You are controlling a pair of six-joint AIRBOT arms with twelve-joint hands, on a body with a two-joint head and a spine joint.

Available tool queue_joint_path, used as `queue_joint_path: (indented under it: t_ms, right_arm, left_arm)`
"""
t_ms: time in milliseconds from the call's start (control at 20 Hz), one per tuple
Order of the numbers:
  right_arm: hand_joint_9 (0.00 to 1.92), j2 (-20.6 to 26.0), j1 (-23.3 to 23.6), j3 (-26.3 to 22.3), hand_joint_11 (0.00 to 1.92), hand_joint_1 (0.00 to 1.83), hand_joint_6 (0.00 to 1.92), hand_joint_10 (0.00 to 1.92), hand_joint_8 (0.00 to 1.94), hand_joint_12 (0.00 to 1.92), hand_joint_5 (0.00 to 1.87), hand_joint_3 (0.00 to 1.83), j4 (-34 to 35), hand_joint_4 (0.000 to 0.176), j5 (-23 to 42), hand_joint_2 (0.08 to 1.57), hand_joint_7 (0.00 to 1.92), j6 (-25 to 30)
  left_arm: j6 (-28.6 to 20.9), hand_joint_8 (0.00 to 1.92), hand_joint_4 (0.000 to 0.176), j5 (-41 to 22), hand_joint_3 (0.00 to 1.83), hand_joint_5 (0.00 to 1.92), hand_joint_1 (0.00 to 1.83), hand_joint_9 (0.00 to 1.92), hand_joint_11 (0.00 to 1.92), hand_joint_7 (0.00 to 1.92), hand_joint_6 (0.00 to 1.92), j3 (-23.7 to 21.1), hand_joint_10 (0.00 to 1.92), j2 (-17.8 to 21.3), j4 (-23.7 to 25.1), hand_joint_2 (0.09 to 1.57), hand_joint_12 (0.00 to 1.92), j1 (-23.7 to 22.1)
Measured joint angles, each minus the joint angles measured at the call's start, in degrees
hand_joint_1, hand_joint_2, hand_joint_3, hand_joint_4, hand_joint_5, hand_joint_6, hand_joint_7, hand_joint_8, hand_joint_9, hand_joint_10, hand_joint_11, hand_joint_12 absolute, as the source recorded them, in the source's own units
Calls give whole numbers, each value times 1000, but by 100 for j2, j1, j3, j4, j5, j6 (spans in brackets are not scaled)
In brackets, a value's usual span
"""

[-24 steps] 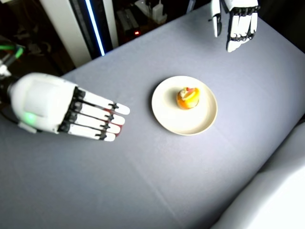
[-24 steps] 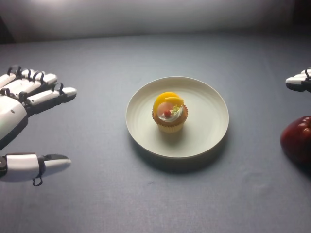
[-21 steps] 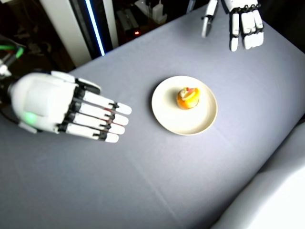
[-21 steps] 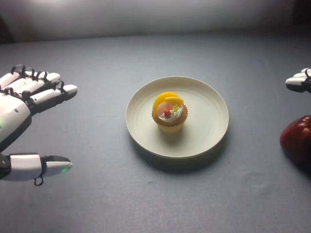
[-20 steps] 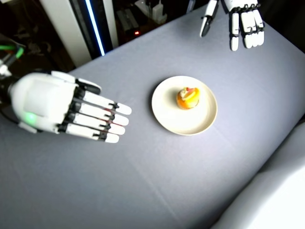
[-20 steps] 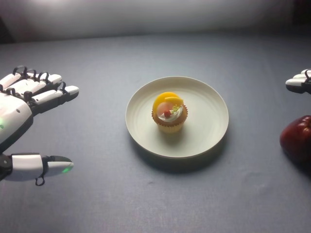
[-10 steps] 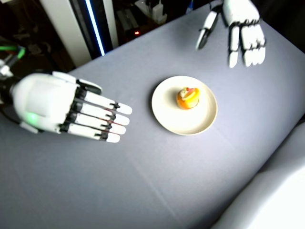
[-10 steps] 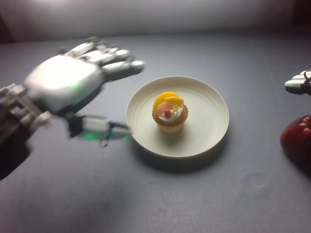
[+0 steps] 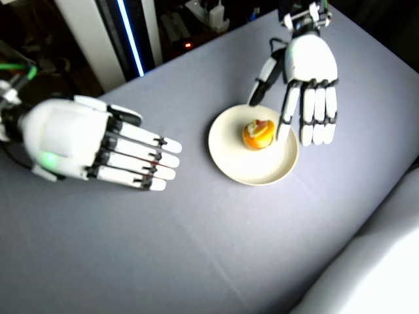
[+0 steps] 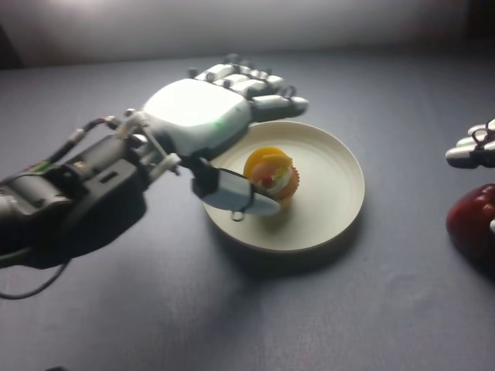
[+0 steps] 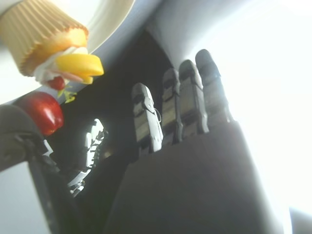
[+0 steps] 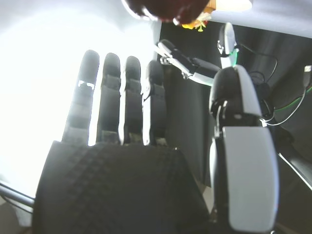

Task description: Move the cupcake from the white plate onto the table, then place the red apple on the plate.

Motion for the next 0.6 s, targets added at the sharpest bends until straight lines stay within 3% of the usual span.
queue_joint_path:
  t_ms: [50,100,150,200,250,300,350,400,450,550,600]
  right_arm:
    - [550,-20,0,24,149,820,9,15,7,935,687,1,4,0,4,1243,626,0]
    - [614,-39,2,37,207,895,1117,13,6,929,697,1,42,62,9,1260,685,-2]
    - [638,-48,2,46,214,877,1425,12,6,961,645,0,55,90,7,1296,705,0]
    - [659,-55,0,59,181,876,1505,15,7,1052,622,0,52,76,13,1312,724,0]
    - [682,-55,2,59,179,877,1511,21,9,1112,624,0,72,78,17,1310,741,0]
    - [690,-55,0,63,187,891,1497,22,8,1117,636,0,90,69,17,1304,743,-2]
    - [710,-55,2,66,215,912,1487,28,9,1128,644,0,101,40,24,1301,753,0]
    - [716,-55,2,66,235,918,1487,26,8,1102,644,0,103,29,26,1300,757,0]
    - [721,-55,2,63,250,919,1486,27,9,1095,645,0,96,28,26,1300,763,0]
    - [723,-57,2,66,291,904,1485,15,4,978,645,0,101,56,22,1298,767,0]
    - [734,-57,2,66,304,901,1485,18,6,970,645,0,103,59,26,1298,774,0]
  left_arm:
    - [-4,5,176,87,4,322,609,274,34,262,1,59,7,-107,44,838,602,-42]
    - [-4,0,176,138,0,315,580,297,27,270,1,105,1,-188,61,866,699,-66]
    - [-2,0,176,212,1,319,527,315,13,284,0,170,0,-278,85,860,804,-74]
    - [-4,0,167,273,0,322,528,329,2,295,0,201,0,-330,87,860,918,-74]
    - [-7,3,162,345,0,328,606,335,0,306,2,232,1,-354,109,852,942,-74]
    - [-4,2,167,411,0,328,655,334,0,305,2,271,1,-367,142,841,949,-74]
    - [-7,3,154,444,0,341,741,338,9,310,6,293,2,-367,136,825,958,-74]
    - [-4,0,149,503,0,341,784,328,1,300,4,330,0,-367,142,821,960,-74]
    - [-7,0,150,546,0,338,801,323,0,299,2,365,0,-367,125,818,944,-74]
    - [-2,3,131,629,0,365,827,334,0,319,4,400,3,-378,118,823,917,-55]
    - [4,3,130,682,2,374,830,337,0,325,4,400,2,-391,129,834,889,-44]
